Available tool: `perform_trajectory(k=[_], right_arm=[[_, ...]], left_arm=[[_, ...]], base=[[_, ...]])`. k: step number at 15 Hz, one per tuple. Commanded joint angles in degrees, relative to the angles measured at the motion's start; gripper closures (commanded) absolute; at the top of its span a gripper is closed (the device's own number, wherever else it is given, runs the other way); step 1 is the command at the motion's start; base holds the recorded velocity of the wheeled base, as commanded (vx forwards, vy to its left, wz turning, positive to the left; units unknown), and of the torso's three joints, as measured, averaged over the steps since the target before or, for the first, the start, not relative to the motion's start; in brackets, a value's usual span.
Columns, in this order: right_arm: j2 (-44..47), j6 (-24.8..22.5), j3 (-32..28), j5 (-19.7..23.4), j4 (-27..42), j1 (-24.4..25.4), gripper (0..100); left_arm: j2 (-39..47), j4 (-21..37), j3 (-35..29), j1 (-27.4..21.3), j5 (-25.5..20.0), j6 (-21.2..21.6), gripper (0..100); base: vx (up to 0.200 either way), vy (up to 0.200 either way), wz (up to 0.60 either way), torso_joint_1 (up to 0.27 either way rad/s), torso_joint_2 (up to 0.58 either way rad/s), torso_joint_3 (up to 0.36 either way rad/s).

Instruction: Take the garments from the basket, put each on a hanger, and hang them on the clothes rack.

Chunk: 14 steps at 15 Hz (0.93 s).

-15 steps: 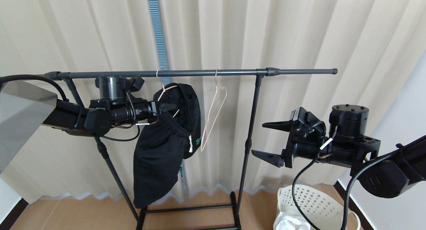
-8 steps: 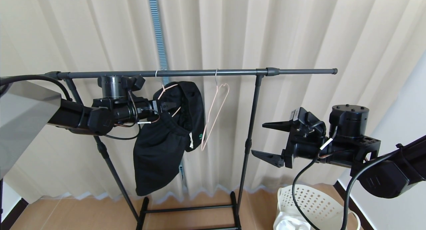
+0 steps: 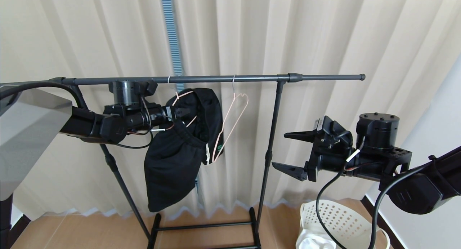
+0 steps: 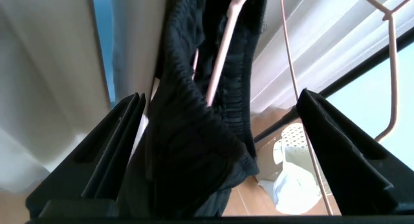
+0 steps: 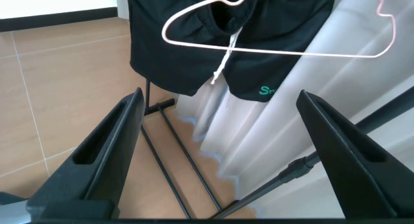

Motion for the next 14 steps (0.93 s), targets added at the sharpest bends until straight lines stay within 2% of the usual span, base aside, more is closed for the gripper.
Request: perform_trajectory(k=[1, 7, 8, 14], right_arm=[[0.1, -0.01, 0.01, -0.01, -0.02, 0.03, 0], [0.1, -0.01, 0.01, 0.07, -0.02, 0.03, 0], [0.1, -0.01, 0.01, -0.01, -0.02, 0.03, 0], [0.1, -0.01, 0.1, -0.01, -0.02, 0.03, 0]], left_arm=[[1.14, -0.01, -0.7, -0.09, 0.08, -0.02, 0], [1.67, -0.01, -0.44, 0.35, 0.96, 1.56, 0], [1.94, -0.01, -0.53, 0.26, 1.84, 1.91, 100], [2.46, -0.1, -2.2, 0.17, 2.37, 2.09, 100]], base=[[0.0, 0.0, 0.0, 0.0, 0.0, 0.0], [0.0, 0.0, 0.0, 0.0, 0.0, 0.0], [0.0, 0.0, 0.0, 0.0, 0.0, 0.0], [0.0, 0.0, 0.0, 0.0, 0.0, 0.0]])
